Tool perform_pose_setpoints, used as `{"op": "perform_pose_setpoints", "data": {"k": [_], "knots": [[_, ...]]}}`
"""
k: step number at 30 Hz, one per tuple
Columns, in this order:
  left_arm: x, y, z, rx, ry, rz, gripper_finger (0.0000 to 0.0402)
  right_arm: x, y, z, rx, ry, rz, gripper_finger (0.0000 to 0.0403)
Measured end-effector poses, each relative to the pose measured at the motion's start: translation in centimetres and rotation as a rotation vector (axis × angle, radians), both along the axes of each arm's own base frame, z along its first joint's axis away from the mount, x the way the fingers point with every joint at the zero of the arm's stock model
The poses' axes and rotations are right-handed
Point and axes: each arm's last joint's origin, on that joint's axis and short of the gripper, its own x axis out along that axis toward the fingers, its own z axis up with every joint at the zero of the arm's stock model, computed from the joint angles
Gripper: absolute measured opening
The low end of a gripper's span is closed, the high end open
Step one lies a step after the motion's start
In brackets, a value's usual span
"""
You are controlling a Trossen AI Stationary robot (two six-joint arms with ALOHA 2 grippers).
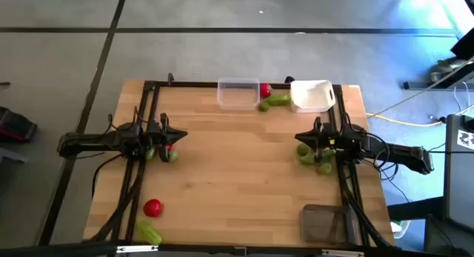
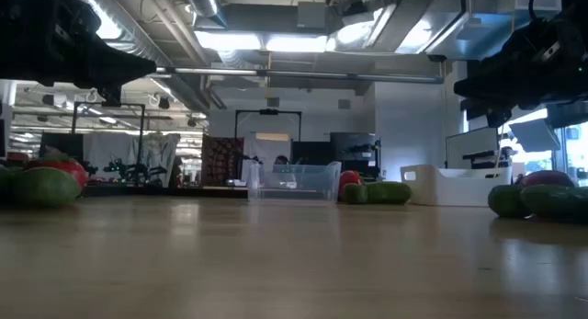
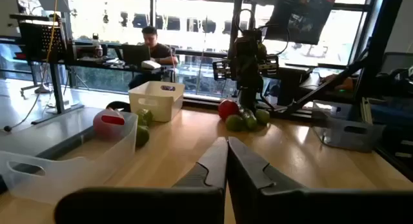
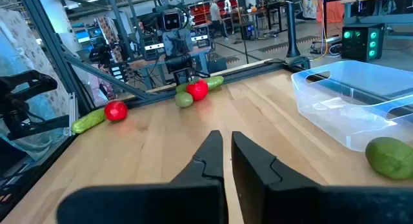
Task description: Sort produce into baskets
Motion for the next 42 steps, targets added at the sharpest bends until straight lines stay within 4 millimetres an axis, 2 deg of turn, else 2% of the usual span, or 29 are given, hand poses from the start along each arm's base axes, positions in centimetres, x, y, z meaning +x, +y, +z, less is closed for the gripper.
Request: {"op": "perform_pose_setpoints", "data": {"k": [36,42], "knots": [[0.00,0.00,-0.01,0.000,0.001,0.000,0.0004,0.00,0.00,0.01,0.000,0.000,0.000,0.0019],[-0.07,0.31,0.11,0.136,0.023,0.088,0.0004,0.00,0.00,0.00,0.000,0.000,0.000,0.0019]]}}
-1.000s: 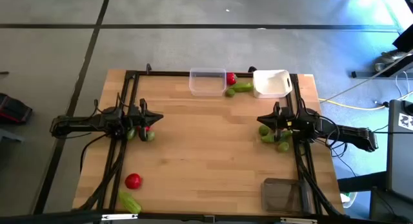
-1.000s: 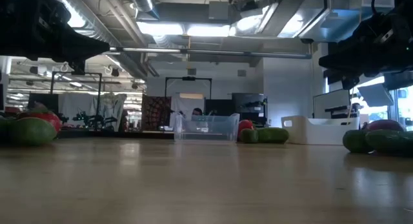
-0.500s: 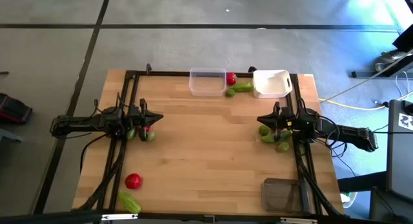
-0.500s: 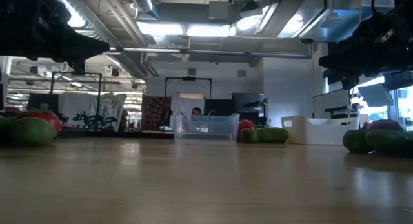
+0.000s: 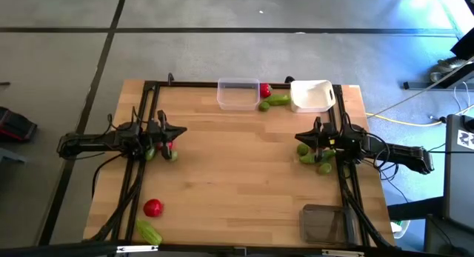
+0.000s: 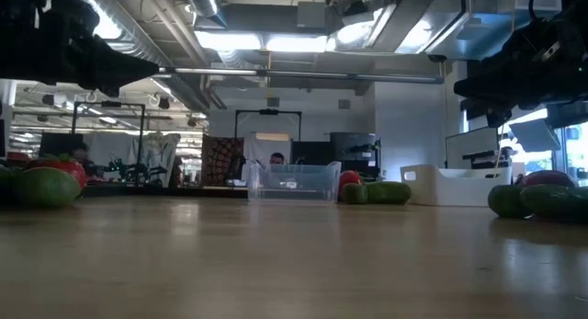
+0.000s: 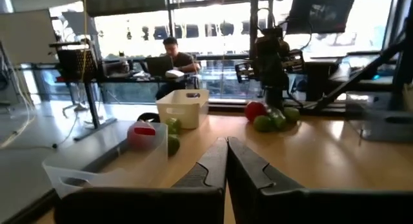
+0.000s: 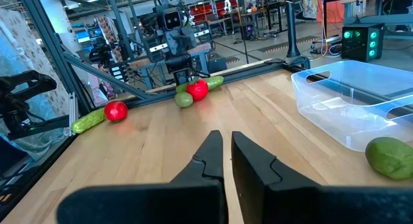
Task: Sort produce into baskets
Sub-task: Put the green lime into the transparent bin
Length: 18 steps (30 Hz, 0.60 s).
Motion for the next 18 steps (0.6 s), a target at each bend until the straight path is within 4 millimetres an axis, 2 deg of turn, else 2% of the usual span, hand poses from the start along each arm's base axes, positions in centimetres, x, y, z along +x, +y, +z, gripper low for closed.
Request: {"op": "perform_pose_setpoints", "data": {"k": [18], "knots": [[-0.01,-0.01,0.23,-0.004,-0.026,-0.002,0.0004,0.00,0.00,0.05,-0.001,-0.004,0.000,0.0019]]}}
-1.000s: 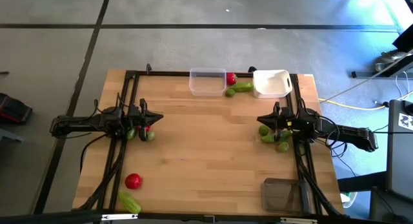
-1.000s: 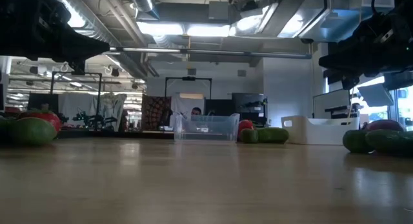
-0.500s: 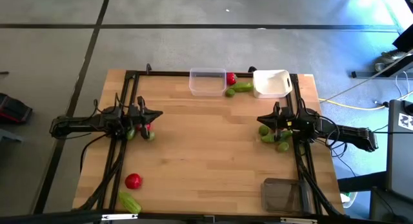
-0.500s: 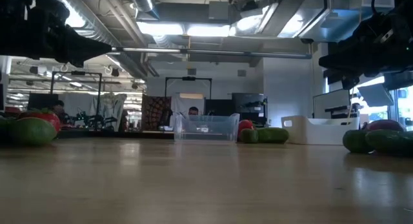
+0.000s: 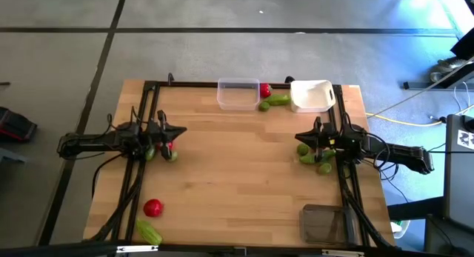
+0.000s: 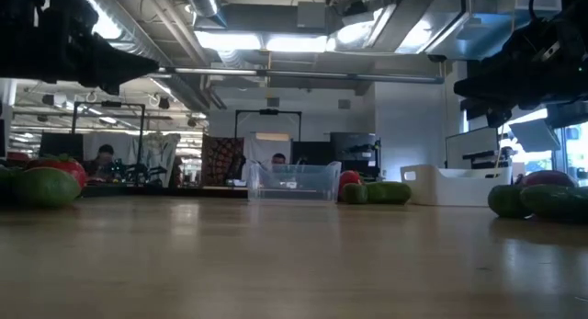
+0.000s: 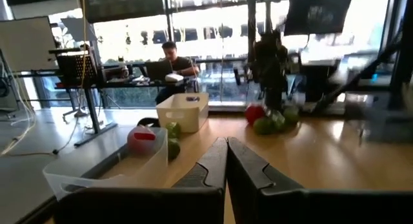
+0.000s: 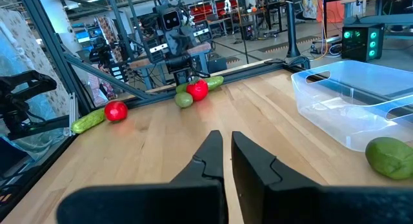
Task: Sort produce into baskets
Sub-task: Put the green lime into the transparent bin
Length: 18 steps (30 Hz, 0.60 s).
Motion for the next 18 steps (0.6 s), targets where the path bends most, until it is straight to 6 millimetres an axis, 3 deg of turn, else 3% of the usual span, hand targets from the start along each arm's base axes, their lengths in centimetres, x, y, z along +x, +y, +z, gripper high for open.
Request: {"op": "perform_pose_setpoints", "data": {"k": [5,18], "knots": [[-0.1,0.0,0.8,-0.190,-0.140,-0.023,0.0004,-0.1,-0.1,0.6,-0.007,-0.029,-0.027,0.0019],[-0.4,0.0,2.1,-0.181,-0.279,-0.030,0.0004,-0.2,-0.6,1.4,-0.093,-0.076,-0.220,0.0019]]}}
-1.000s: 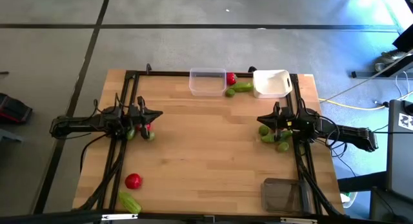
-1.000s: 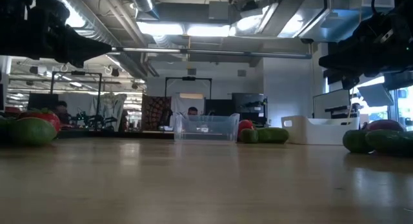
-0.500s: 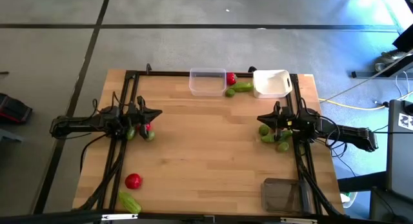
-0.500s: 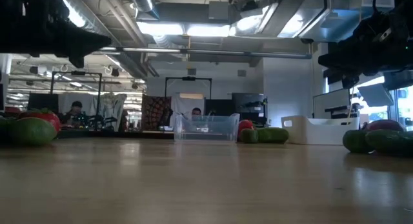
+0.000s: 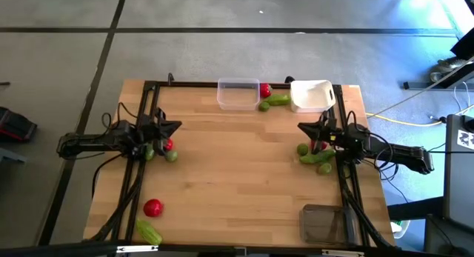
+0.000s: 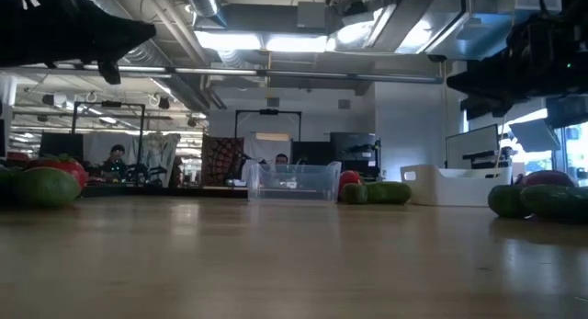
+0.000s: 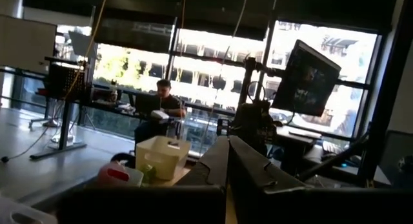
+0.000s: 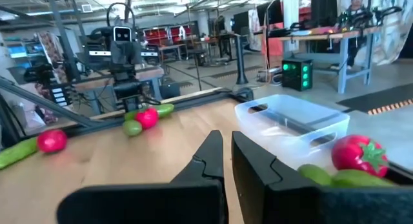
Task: Sort produce into baskets
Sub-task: Put the green lime into the transparent bin
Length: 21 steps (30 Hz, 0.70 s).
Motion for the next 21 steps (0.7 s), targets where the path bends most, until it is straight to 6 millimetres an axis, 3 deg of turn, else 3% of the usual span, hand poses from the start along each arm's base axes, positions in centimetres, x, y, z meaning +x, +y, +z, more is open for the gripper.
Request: {"op": "perform_pose_setpoints", "data": {"k": [10,16,21], "knots": [[1.3,0.2,1.4,0.024,0.064,0.060,0.0004,-0.1,-0.2,0.1,-0.034,0.010,-0.069,0.0019],[2.9,0.3,3.9,0.032,0.141,0.063,0.0004,-0.1,-0.2,0.1,-0.067,0.023,-0.084,0.0019],[4.4,0.4,5.9,0.067,0.317,0.066,0.0004,-0.2,-0.4,0.1,-0.082,0.030,-0.146,0.0019]]}}
